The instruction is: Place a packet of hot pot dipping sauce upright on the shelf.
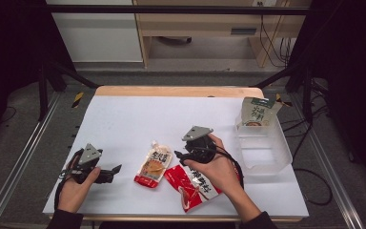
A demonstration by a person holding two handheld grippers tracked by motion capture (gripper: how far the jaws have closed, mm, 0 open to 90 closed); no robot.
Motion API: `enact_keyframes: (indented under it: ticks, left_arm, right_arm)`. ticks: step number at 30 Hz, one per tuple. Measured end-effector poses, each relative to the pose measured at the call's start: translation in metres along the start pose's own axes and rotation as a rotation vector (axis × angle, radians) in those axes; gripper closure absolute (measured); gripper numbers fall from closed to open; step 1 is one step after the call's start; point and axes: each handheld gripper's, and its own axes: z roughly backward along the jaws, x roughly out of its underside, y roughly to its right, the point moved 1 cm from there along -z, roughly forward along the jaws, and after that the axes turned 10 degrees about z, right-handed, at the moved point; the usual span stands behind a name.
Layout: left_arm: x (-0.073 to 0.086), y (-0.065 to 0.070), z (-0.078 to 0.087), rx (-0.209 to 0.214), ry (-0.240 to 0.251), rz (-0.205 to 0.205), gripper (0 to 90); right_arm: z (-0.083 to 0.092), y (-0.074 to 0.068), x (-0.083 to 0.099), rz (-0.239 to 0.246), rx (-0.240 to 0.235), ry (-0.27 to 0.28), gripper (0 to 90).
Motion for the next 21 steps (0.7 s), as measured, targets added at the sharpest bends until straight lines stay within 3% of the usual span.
enact_keyframes:
  ticks: [10,21]
  left_arm:
    - [-0.001,0.002,-0.001,0.002,0.004,-0.001,6.2]
    - [-0.002,0.007,-0.004,0.000,-0.010,-0.038,6.2]
  right_arm:
    - [-0.033,-0.002,-0.002,-0.068,-0.039,-0.037,39.8]
    - [-0.063,-0.011,-0.002,-0.078,-0.075,-0.070,45.8]
